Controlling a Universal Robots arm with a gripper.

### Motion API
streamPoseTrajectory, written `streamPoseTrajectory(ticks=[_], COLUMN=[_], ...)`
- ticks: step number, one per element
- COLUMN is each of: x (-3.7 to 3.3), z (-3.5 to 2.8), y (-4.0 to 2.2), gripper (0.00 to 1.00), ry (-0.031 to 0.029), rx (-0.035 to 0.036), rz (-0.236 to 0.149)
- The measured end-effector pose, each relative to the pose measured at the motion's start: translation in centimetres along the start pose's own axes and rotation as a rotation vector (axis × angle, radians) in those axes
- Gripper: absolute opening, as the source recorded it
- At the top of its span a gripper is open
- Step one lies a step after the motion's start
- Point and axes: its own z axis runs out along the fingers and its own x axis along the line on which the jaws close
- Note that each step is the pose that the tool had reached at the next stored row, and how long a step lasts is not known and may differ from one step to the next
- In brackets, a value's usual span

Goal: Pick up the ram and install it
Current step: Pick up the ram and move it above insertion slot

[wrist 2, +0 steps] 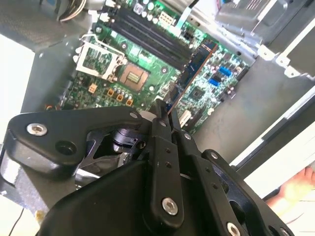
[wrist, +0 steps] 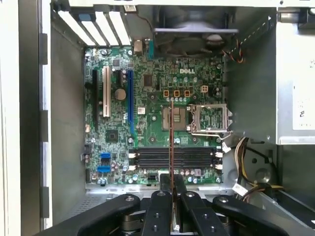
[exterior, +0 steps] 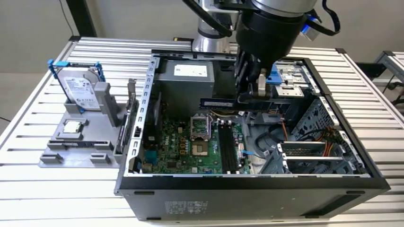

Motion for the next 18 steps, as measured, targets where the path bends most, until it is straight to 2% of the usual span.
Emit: streamPoseTrajectory(ticks=[11,18], x=[-0.09,-0.13], z=[-0.14,-0.20], y=[-2.77,-4.05], gripper=[0.00,0.00], ry=[0.0001,0.0001], rx=[-0.0010,-0.0011], rz=[-0.001,-0.002])
